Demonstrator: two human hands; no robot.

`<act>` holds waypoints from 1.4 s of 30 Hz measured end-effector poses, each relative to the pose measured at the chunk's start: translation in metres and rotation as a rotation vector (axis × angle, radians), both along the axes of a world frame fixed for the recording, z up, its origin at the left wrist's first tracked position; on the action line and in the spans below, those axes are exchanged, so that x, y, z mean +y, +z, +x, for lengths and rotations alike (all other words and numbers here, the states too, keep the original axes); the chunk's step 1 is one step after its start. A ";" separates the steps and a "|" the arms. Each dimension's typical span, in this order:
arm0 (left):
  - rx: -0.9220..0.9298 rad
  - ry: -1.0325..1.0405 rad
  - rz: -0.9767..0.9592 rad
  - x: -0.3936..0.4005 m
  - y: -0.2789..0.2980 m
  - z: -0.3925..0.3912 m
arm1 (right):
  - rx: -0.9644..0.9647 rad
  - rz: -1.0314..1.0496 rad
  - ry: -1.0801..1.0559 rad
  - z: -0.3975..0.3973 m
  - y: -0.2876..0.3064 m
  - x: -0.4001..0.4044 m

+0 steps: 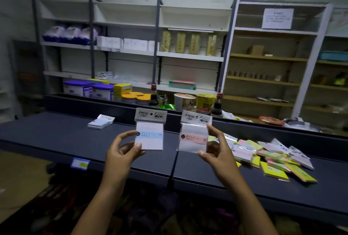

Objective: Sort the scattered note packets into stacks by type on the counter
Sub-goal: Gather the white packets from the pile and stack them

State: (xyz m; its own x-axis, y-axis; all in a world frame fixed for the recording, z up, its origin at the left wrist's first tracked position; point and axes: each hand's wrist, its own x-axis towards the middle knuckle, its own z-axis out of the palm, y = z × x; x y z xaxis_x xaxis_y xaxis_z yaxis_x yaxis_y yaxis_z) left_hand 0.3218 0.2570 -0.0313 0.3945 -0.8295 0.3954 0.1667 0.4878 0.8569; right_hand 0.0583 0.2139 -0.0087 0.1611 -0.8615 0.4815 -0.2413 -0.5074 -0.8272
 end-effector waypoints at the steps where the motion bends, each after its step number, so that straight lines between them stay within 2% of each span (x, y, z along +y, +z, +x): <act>1: -0.001 0.002 0.003 0.001 0.001 0.016 | -0.006 0.003 0.012 0.016 0.001 -0.001; 9: -0.045 0.017 0.016 0.004 0.010 0.139 | -0.032 0.006 0.042 0.135 -0.002 -0.007; 16: -0.068 0.037 0.024 -0.011 0.010 0.207 | -0.016 0.005 0.053 0.198 0.000 -0.028; 35: -0.185 0.177 0.077 -0.149 -0.001 0.309 | -0.027 -0.011 0.094 0.299 -0.002 -0.176; 42: -0.217 0.161 0.182 -0.204 -0.013 0.339 | -0.025 0.006 0.080 0.330 -0.011 -0.215</act>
